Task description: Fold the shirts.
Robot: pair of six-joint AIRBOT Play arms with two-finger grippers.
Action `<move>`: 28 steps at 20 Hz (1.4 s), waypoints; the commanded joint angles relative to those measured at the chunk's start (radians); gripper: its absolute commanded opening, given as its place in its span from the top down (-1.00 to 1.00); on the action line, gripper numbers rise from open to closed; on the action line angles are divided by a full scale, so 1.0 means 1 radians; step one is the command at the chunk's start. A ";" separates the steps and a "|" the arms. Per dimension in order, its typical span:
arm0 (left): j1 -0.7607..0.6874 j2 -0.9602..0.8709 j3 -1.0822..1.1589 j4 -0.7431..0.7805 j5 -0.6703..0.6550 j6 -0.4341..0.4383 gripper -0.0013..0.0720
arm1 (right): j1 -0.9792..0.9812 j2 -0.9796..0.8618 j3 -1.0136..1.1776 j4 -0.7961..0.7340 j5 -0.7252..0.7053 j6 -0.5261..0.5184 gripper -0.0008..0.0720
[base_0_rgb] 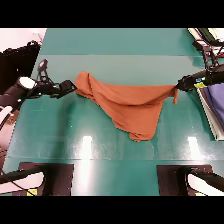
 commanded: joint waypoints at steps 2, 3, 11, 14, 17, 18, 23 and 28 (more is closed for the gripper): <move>0.001 -0.146 0.019 -0.250 0.053 0.172 -0.72 | 0.001 -0.001 0.000 0.000 0.000 0.000 0.94; 0.001 -0.162 0.027 -0.250 0.053 0.172 -0.71 | 0.001 -0.001 0.000 0.000 -0.001 0.000 0.94; 0.002 -0.162 0.169 -0.192 -0.093 0.171 0.90 | -0.002 0.000 0.000 -0.008 0.000 0.000 0.94; 0.001 -0.094 0.288 -0.053 -0.188 0.143 0.90 | -0.031 0.000 0.063 -0.009 0.036 0.000 0.94; 0.001 0.068 0.425 0.113 -0.266 0.137 0.90 | -0.086 0.000 0.231 -0.009 0.088 -0.001 0.94; 0.001 0.132 0.475 0.148 -0.301 0.137 0.90 | -0.106 0.000 0.299 -0.009 0.109 -0.001 0.94; 0.001 0.432 0.647 0.220 -0.378 0.138 0.90 | -0.174 0.006 0.607 -0.008 0.211 -0.001 0.94; 0.001 0.650 0.716 0.235 -0.378 0.137 0.90 | -0.236 0.103 0.760 -0.008 0.176 -0.001 0.94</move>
